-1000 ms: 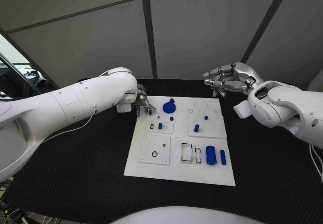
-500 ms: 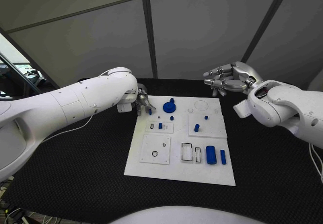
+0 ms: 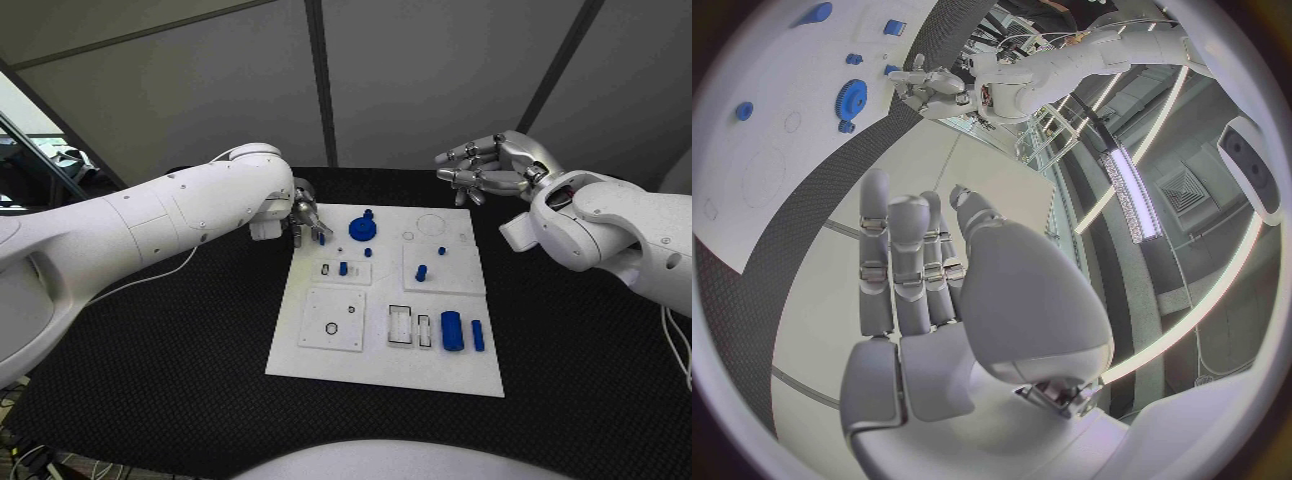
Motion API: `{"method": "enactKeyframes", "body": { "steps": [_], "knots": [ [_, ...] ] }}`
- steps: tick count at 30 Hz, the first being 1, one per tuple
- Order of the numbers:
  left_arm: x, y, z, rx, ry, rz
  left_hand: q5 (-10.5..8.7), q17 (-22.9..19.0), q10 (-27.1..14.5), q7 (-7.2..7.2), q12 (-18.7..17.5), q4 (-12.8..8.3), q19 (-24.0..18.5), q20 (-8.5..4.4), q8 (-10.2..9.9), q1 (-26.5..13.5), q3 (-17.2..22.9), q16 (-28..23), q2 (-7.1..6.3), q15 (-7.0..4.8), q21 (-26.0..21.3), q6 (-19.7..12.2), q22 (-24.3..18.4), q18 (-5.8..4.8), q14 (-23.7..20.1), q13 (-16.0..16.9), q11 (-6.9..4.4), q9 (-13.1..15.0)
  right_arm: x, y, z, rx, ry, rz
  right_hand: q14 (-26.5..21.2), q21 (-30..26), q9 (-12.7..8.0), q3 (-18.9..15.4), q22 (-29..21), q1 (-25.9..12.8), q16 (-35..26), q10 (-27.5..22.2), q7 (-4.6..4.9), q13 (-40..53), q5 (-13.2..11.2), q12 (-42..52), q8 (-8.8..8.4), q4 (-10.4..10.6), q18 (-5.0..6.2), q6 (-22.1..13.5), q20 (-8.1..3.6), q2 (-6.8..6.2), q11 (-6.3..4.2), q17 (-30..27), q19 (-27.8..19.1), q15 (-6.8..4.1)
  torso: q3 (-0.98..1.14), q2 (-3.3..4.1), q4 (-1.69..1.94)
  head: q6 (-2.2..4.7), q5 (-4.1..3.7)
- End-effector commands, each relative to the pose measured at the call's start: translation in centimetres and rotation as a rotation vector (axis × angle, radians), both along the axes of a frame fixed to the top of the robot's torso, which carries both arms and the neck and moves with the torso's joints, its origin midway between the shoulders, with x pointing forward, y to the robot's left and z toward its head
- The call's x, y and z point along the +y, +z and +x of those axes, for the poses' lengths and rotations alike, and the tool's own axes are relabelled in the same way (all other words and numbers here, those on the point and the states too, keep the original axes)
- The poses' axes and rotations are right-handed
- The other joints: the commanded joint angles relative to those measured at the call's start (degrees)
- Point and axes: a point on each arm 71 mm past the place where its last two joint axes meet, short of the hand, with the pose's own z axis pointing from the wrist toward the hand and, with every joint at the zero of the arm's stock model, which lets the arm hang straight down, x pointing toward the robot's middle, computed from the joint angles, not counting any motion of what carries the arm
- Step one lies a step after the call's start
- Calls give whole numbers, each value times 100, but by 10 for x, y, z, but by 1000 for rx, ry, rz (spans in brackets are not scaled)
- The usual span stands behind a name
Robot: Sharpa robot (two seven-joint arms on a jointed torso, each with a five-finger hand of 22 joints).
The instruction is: Assemble the parts on the task board
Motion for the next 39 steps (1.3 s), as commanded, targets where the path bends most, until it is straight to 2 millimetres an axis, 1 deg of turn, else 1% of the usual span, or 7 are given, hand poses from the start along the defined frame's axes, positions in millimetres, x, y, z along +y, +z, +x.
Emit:
{"method": "enactKeyframes", "body": {
  "steps": [1, 9, 15, 17, 27, 35, 39],
  "knots": [
    [0, 1, 0, -2, -10, 0, -6, 8, 34, -2, 37, -12, 25, -9, 43, 62, 50, 15, 10, 7, 37, 54, 716, -37, 36, 624, -18, -5, 1, 2, 0, -9, 13, 3, 32, -39, -4, 21, -5, -27, -20, -23, -17, -6, 33, 3, 38, 28, 30, -41, -10, 4, 0, 7, 38, 1, -2, -1, -1, 0, 6],
    [-2, 1, -1, 6, -22, -1, -7, 9, 41, -40, 38, -132, 28, -29, 49, 243, 205, 13, 98, -10, 38, 66, 726, -39, 40, 624, -52, -25, 2, 2, 0, -9, 15, 4, 32, -39, -4, 21, -5, -27, -20, -23, -17, -6, 33, 3, 38, 28, 30, -41, -10, 4, 0, 7, 38, 1, 1, 1, -3, -8, 11],
    [-4, 0, -1, 16, -24, -31, -4, 8, 31, -58, 22, -423, 28, -59, 12, 627, 619, 6, 241, -28, 36, 8, 734, -39, 34, 610, -78, -64, 2, 2, 0, -10, 14, 4, 37, -46, -4, 29, -10, -22, -23, -24, -16, -11, 49, 5, 42, 27, 30, -42, -11, 3, 0, 15, 45, 0, 1, 1, -4, -13, 10],
    [-4, 0, -1, 14, -25, -40, -4, 7, 29, -42, 19, -496, 25, -66, 4, 690, 764, 3, 242, -25, 31, -12, 734, -39, 32, 608, -63, -74, 2, 2, 0, -10, 13, 4, 39, -49, -4, 31, -11, -20, -25, -24, -16, -13, 55, 6, 43, 26, 30, -43, -11, 3, 0, 18, 47, 0, -1, 1, 0, -19, 10],
    [-1, 3, -2, -15, -11, -79, -6, 4, 31, -18, 12, -648, 30, -65, 61, 571, 1384, -1, 81, -13, 29, -26, 755, -41, 33, 598, -44, -66, 1, 2, 1, -10, 13, 4, 39, -50, -4, 33, -12, -19, -25, -23, -16, -13, 57, 6, 44, 26, 30, -43, -12, 3, 0, 19, 48, 0, -2, 2, 2, -23, 16],
    [6, 10, -15, -50, 14, -134, -8, -1, 41, -19, 9, -833, 32, -70, 173, 367, 2072, -3, -192, -20, 17, -43, 767, -40, 38, 591, -48, -8, 0, 2, 1, -10, 11, 3, 40, -51, -4, 35, -12, -18, -25, -23, -16, -14, 61, 7, 45, 26, 30, -42, -12, 4, 0, 21, 49, 0, -1, -3, 14, -38, 19],
    [8, 14, -23, -74, 18, -153, -6, -4, 45, -17, 4, -896, 41, -71, 228, 234, 2391, -2, -322, -21, 20, -47, 781, -42, 44, 583, -49, 19, -1, 2, 1, -9, 9, 2, 40, -51, -4, 35, -12, -18, -25, -23, -16, -14, 61, 7, 45, 26, 30, -42, -12, 4, 0, 21, 49, 0, 1, -2, 5, -42, 30]
  ]
}}
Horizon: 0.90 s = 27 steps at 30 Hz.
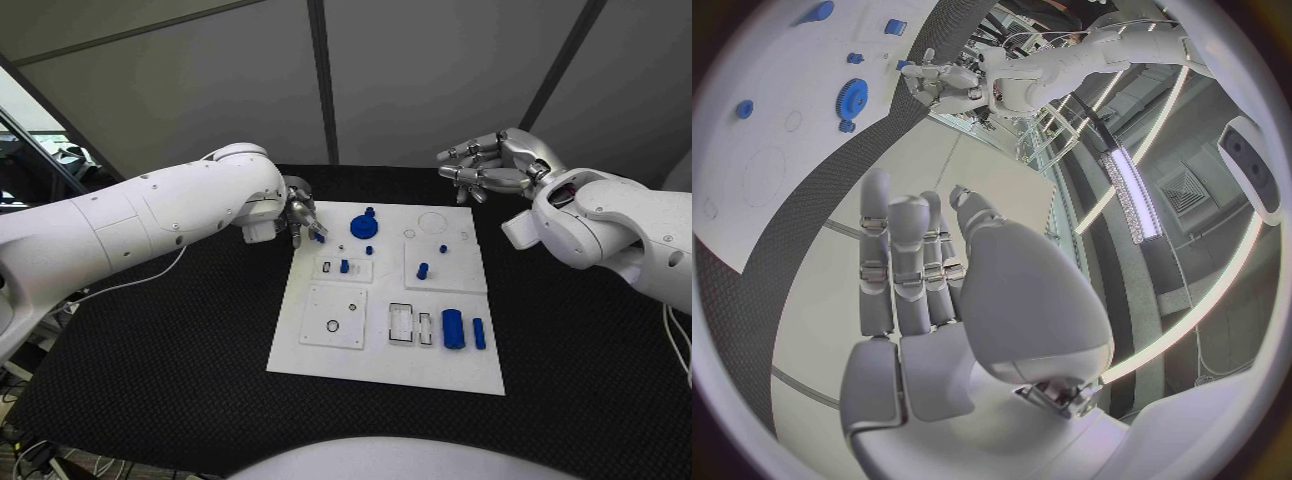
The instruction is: Assemble the parts on the task board
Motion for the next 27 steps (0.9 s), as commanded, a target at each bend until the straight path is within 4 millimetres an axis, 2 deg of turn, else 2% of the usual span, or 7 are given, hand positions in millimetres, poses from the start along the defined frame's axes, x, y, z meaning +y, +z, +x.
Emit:
{"method": "enactKeyframes", "body": {
  "steps": [1, 6, 13, 21, 27],
  "knots": [
    [-2, 6, -5, -48, 30, -56, 20, -3, 7, -44, -31, -353, 4, -30, 42, -46, 474, -1, -87, -1, 1, 7, 786, -43, 26, 581, -12, 22, 0, 2, 0, -10, 11, 4, 40, -16, -4, 18, -7, -18, -25, -23, -16, -7, 27, 7, 23, 9, 30, -42, 9, 4, 0, 9, 29, 0, 0, 0, -7, -3, 10],
    [-2, 8, -18, -76, 25, -70, 21, -5, 24, -49, -21, -409, 27, -31, 98, -170, 728, -1, -182, -3, 23, 5, 814, -51, 32, 590, -17, 50, -1, 2, 0, -10, 9, 3, 42, -18, -4, 20, -8, -20, -27, -22, -15, -8, 33, 8, 25, 11, 30, -43, 9, 4, 1, 12, 31, 0, 1, -2, -1, -19, 27],
    [-6, 2, -35, -103, -21, -42, 21, -6, 37, -53, -12, -434, 40, -33, 125, -223, 824, 0, -228, -4, 38, 6, 829, -55, 35, 599, -21, 62, -1, 2, 0, -10, 8, 3, 42, -18, -4, 20, -8, -20, -27, -22, -15, -8, 33, 8, 25, 11, 30, -43, 9, 4, 1, 12, 31, 0, -5, 1, -5, -33, 41],
    [-9, -9, -43, -87, -60, -5, 21, -6, 42, -55, -7, -442, 42, -33, 130, -232, 845, 0, -240, -5, 38, 5, 831, -55, 35, 605, -22, 64, -1, 2, 0, -10, 8, 3, 42, -18, -4, 20, -8, -20, -27, -22, -15, -8, 33, 8, 25, 11, 30, -43, 9, 4, 1, 12, 31, 0, 0, 2, -22, -40, 61],
    [-10, -14, -46, -73, -72, 3, 20, -6, 43, -55, -7, -449, 43, -34, 137, -245, 869, 0, -253, -5, 39, 6, 833, -55, 36, 605, -22, 67, -1, 2, 0, -10, 7, 3, 42, -18, -4, 20, -8, -20, -27, -22, -15, -8, 33, 8, 25, 11, 30, -43, 9, 4, 1, 12, 31, 0, -3, 6, -14, -48, 47]
  ]
}}
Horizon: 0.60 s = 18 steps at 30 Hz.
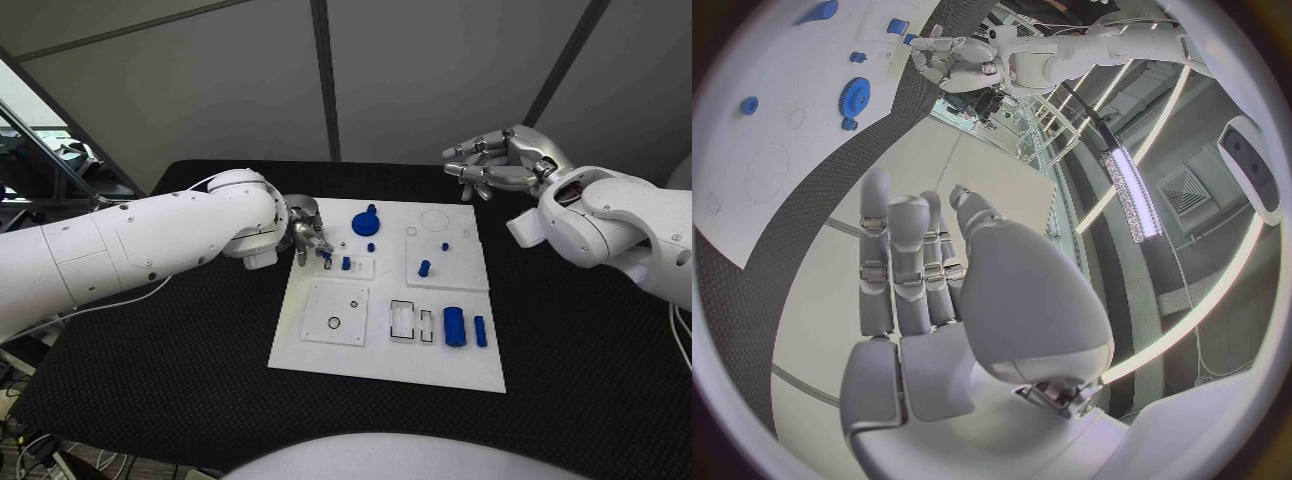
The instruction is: Assemble the parts on the task board
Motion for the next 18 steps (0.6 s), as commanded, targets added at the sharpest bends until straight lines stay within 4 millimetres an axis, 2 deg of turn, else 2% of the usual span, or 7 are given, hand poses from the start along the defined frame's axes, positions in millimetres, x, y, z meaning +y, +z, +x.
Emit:
{"method": "enactKeyframes", "body": {
  "steps": [1, 13, 18],
  "knots": [
    [-1, 0, -1, -11, -20, 25, 35, -6, 43, -46, -7, -335, 23, -14, 31, 3, 358, 0, -7, -5, 39, -7, 833, -56, 36, 606, -24, 6, 1, 2, 0, -10, 11, 4, 42, -18, -4, 20, -9, -20, -27, -23, -15, -9, 33, 8, 25, 11, 30, -43, 8, 4, 1, 6, 31, 0, 0, 6, 4, -4, -10],
    [-3, -4, -4, 22, -55, 54, 36, -7, 53, -53, 2, -360, 19, -16, 57, -26, 420, 0, -44, -7, 31, 7, 830, -54, 36, 618, -29, 17, 1, 2, 0, -10, 12, 4, 42, -18, -4, 20, -9, -20, -27, -23, -15, -9, 33, 8, 25, 11, 30, -43, 8, 4, 1, 6, 31, 0, 3, 5, -1, -28, -4],
    [-4, -4, -5, 33, -66, 60, 36, -7, 48, -54, -4, -367, 16, -17, 62, -32, 439, -1, -52, -7, 25, 8, 827, -52, 36, 610, -30, 19, 1, 2, 0, -10, 13, 4, 42, -18, -4, 20, -9, -20, -27, -23, -15, -9, 33, 8, 25, 11, 30, -43, 8, 4, 1, 6, 31, 0, 0, 4, 5, -23, -29]
  ]
}}
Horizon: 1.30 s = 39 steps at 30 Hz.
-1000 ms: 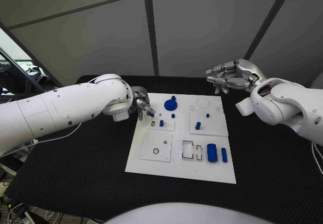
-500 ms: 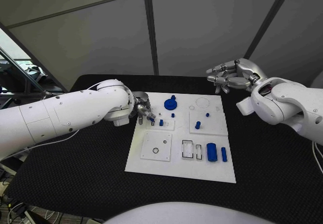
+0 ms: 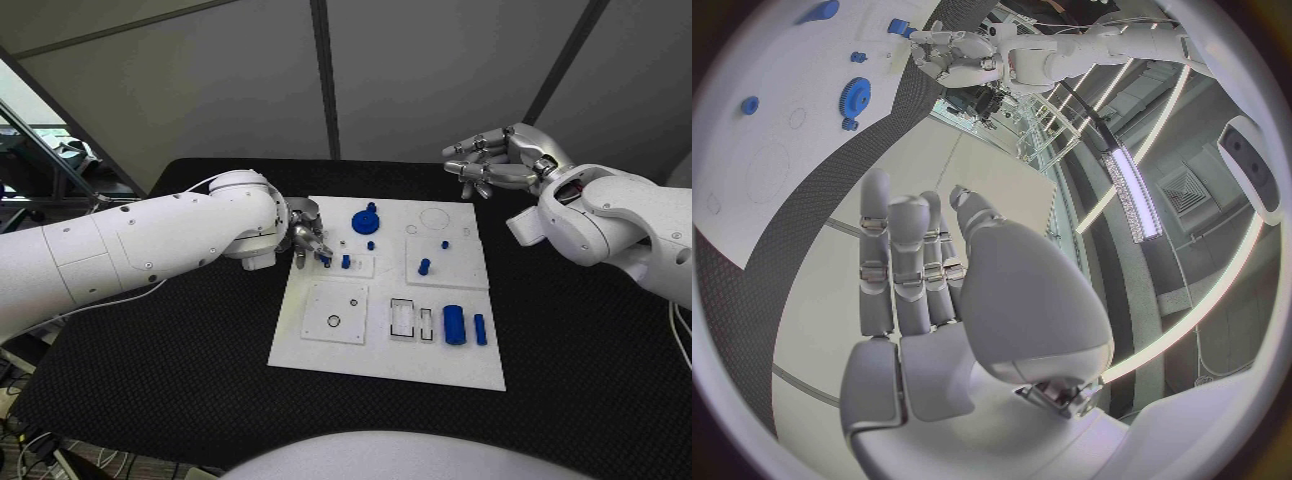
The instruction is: Assemble the parts on the task board
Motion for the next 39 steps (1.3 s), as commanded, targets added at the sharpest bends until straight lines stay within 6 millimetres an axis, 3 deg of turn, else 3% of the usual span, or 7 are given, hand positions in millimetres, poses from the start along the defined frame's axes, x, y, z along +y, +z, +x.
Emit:
{"method": "enactKeyframes", "body": {
  "steps": [1, 23, 39],
  "knots": [
    [-2, -1, -1, 19, -29, 24, 17, -7, 25, -35, -5, -312, 16, -17, 29, 18, 354, -1, -3, -7, 3, 13, 827, -52, 36, 611, -8, 7, 1, 2, 0, -10, 13, 4, 42, -18, -4, 20, -10, -20, -27, -23, -15, -10, 33, 8, 25, 11, 30, -43, 8, 4, 1, 7, 32, 0, -1, -1, 6, 7, -25],
    [-4, -3, 1, 30, -32, 33, 17, -7, 20, -36, -11, -316, 16, -18, 41, -4, 390, -1, -15, -7, 1, 15, 828, -52, 37, 602, -9, 11, 2, 2, -1, -9, 16, 5, 48, -25, -4, 24, -14, -21, -30, -22, -15, -14, 45, 12, 29, 12, 30, -47, 8, -1, 1, 17, 39, 0, 0, -2, 6, -31, -24],
    [-5, -3, 0, 38, -53, 45, 28, -16, 18, -28, -26, -447, 17, -21, 156, -86, 790, -5, -160, -8, -13, -17, 835, -51, 35, 588, -8, 79, 2, 2, 0, -8, 18, 5, 48, -25, -4, 24, -14, -21, -30, -22, -15, -14, 45, 12, 29, 12, 30, -47, 8, -1, 1, 17, 39, 0, 0, -1, 5, -38, -17]
  ]
}}
